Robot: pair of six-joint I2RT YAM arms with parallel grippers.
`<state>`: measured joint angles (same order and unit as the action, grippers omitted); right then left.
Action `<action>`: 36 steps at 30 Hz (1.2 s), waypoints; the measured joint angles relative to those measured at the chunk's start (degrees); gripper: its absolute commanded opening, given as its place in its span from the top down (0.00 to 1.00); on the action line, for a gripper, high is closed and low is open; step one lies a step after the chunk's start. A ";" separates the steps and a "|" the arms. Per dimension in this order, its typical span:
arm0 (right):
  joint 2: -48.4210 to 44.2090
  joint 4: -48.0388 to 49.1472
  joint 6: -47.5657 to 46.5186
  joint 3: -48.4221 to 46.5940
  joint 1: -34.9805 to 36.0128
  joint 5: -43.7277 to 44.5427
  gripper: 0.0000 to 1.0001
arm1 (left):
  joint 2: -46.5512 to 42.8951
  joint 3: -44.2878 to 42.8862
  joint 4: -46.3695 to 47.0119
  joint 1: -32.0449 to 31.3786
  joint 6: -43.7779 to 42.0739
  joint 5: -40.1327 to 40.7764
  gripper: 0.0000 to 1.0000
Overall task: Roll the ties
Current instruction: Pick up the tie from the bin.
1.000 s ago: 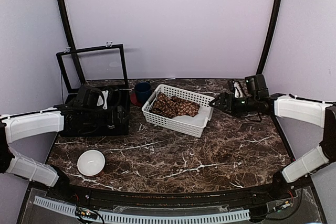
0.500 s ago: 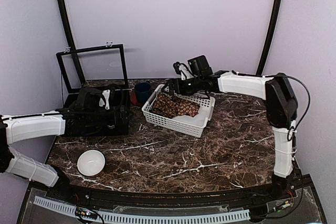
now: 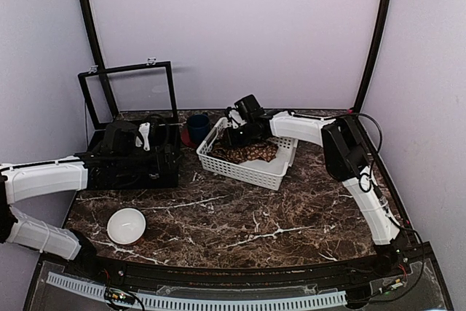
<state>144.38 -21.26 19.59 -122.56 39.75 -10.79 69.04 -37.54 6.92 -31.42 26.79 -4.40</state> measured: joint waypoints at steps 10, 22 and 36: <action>-4.50 -4.76 -0.96 -0.59 -0.07 1.42 1.00 | -0.17 0.22 0.61 -0.09 0.72 -0.68 0.01; -26.08 -5.60 -4.11 -1.55 -1.16 2.21 1.00 | -3.21 0.22 0.66 -0.11 1.14 -0.96 0.01; -38.25 -3.91 -2.80 -4.04 -2.14 -6.60 1.00 | -3.54 0.22 0.63 -0.11 1.11 -0.98 0.01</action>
<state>106.13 -25.17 16.80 -126.61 37.60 -17.39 65.49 -37.32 7.55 -31.53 27.90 -5.39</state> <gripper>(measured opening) 0.015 0.988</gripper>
